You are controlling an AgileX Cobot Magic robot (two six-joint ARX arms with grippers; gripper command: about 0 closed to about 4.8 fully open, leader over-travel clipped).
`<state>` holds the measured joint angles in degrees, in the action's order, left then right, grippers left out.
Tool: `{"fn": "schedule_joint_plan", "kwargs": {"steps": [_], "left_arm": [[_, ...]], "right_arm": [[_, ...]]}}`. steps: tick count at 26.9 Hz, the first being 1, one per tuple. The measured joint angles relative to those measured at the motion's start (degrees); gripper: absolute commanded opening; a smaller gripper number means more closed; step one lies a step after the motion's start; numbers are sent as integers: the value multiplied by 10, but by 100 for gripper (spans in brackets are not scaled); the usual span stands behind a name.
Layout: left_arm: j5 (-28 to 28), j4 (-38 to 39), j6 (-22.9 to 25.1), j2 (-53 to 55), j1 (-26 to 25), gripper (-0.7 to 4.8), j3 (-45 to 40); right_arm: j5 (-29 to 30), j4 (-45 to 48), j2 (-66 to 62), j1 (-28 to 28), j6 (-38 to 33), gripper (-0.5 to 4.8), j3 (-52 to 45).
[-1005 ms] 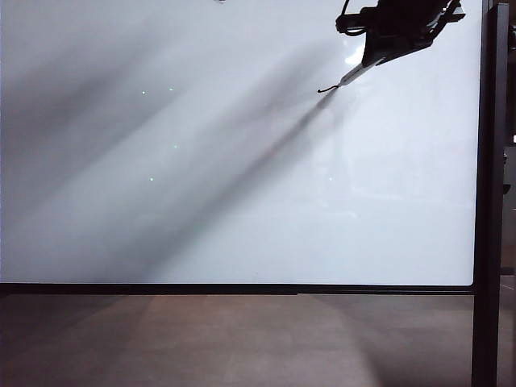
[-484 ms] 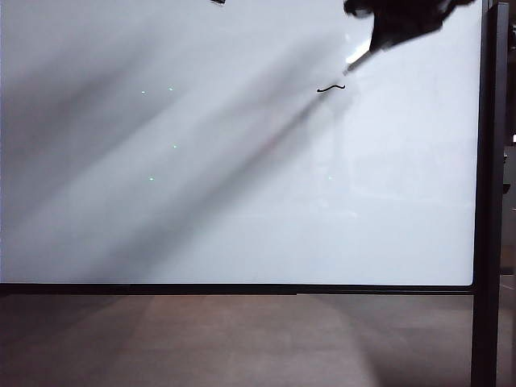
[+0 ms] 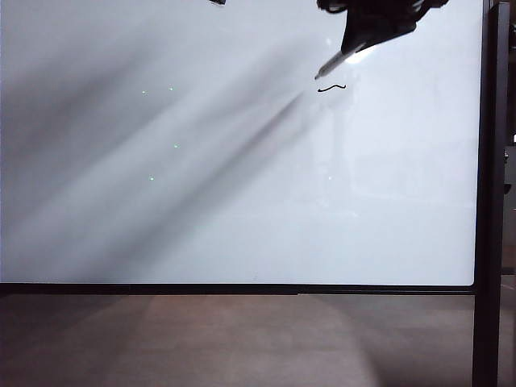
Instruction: Reach to the right to find the marker pen, pick it up, and write the number 5 on the whiteboard.
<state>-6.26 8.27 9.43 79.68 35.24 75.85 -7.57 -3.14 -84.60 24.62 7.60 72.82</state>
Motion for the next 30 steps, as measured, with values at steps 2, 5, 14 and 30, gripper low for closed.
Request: {"fn": "schedule_joint_plan", "kwargs": {"steps": [2,5,14,30], "left_arm": [[0,5,0,0,0,-5,0],[0,7,0,0,0,-5,0],[0,9,0,0,0,-5,0],[0,23,0,0,0,-5,0]], "right_arm": [[-1,1,-3,0,0,-6,0],[-9,6,-9,0,1,-6,0],[-15,37,-23,0,5,-6,0],[-17,54,-29,-14,13,-6,0]]}}
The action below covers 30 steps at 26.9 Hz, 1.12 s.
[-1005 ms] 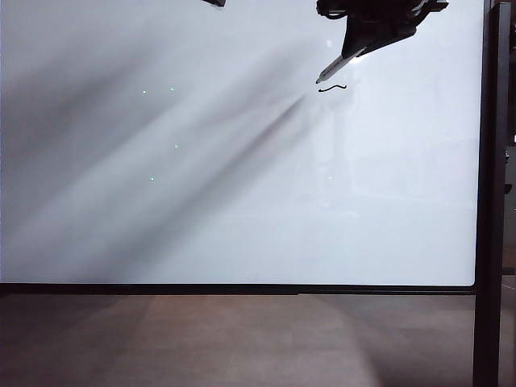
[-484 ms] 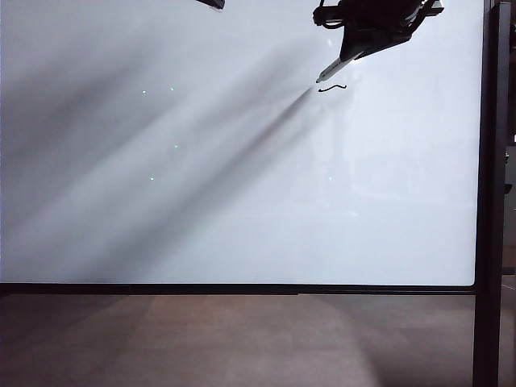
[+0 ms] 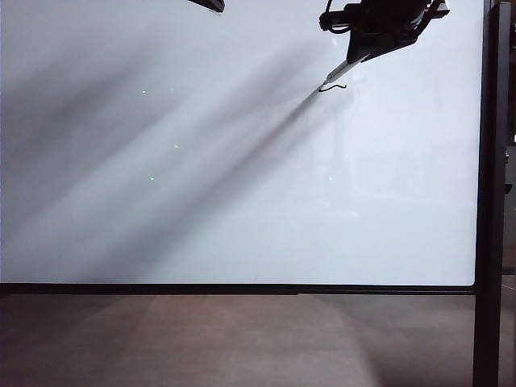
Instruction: Reach to the right to find the marker pen, pick it up, and write the number 5 on the whiteboard.
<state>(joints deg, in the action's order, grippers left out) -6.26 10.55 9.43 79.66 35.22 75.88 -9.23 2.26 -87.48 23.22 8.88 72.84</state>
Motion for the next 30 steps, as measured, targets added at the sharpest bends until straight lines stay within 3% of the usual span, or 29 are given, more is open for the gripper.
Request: {"fn": "schedule_joint_plan", "kwargs": {"steps": [30], "left_arm": [[0,0,4,0,0,-5,0]], "right_arm": [[15,7,-18,0,0,-6,0]]}}
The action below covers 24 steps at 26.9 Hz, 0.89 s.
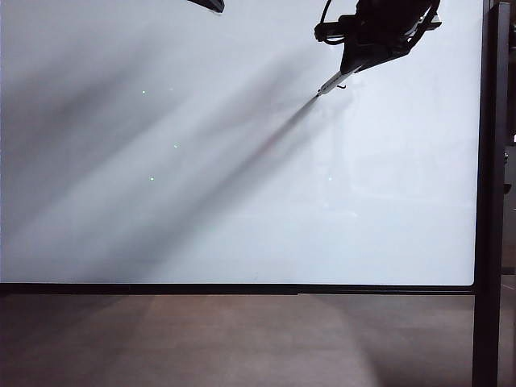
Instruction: Reach to the right to find the marker pen, pick it up, and write the number 5 on the whiteboard.
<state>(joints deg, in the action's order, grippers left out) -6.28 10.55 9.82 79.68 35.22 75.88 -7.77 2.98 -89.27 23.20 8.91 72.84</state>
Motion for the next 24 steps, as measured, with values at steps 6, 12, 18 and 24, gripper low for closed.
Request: {"fn": "schedule_joint_plan", "kwargs": {"steps": [6,12,18,24], "left_arm": [[0,0,7,0,0,-5,0],[0,1,7,0,0,-5,0],[0,9,7,0,0,-5,0],[0,10,7,0,0,-5,0]], "right_arm": [[0,-3,-5,0,0,-6,0],[3,-22,-24,0,0,-6,0],[0,-25,-25,0,0,-6,0],[-2,-29,-32,-1,0,-6,0]]}}
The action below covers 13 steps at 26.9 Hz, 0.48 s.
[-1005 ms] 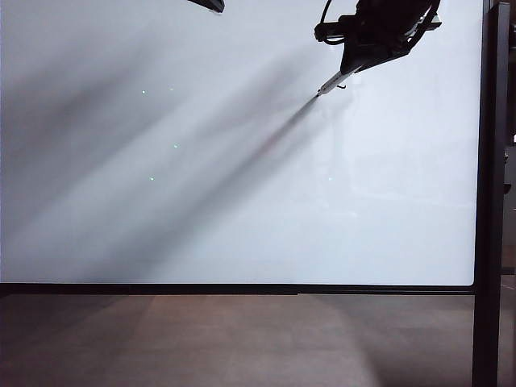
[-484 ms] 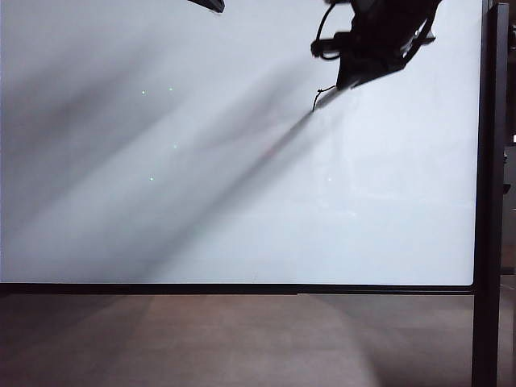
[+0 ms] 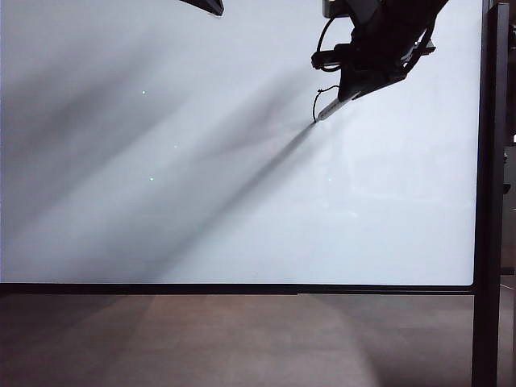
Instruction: Reach to the right to find the marker pen, pick it up, and write the number 5 on the whiteboard.
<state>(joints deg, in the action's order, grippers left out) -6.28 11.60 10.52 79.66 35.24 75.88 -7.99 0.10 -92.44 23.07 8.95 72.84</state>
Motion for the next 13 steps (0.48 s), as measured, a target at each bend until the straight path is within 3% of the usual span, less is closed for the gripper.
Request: {"fn": "schedule_joint_plan", "kwargs": {"steps": [13], "left_arm": [[0,2,0,0,0,-5,0]], "right_arm": [[7,-13,12,-29,1,-6,-3]]}}
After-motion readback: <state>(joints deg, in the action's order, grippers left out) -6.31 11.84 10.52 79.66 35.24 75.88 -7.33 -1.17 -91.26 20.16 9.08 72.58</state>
